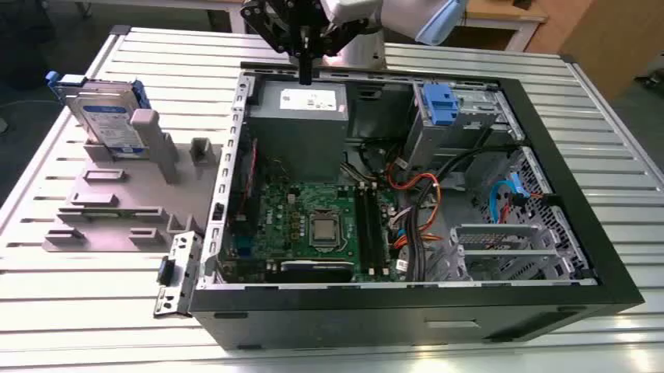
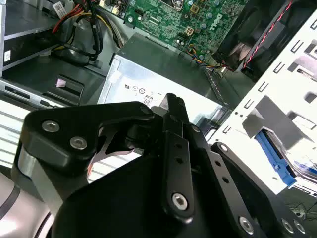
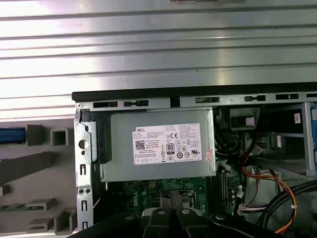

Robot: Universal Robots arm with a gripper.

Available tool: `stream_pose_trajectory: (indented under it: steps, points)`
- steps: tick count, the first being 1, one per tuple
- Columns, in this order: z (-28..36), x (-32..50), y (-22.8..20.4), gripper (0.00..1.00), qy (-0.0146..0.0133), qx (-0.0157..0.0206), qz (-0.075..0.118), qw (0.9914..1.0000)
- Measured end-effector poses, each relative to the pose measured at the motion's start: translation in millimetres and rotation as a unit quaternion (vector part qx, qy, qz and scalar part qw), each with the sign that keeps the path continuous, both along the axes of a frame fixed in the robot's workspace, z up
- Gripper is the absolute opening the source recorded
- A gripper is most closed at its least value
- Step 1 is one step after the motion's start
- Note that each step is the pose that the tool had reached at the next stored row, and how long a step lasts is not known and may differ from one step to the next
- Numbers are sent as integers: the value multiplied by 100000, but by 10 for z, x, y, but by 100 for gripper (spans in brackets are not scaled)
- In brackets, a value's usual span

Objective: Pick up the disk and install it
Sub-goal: 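Reach for the disk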

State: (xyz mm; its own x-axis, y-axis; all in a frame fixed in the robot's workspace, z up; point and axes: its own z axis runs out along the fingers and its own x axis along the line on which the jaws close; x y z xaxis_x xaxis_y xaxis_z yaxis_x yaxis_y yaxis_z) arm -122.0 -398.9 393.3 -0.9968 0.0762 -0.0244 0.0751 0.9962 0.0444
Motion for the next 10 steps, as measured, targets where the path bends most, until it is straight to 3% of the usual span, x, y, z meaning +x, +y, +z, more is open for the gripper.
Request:
stream_pose_trajectory:
  steps: [10]
  points:
    - [0,-10,0,11,-3,1,-4,100000]
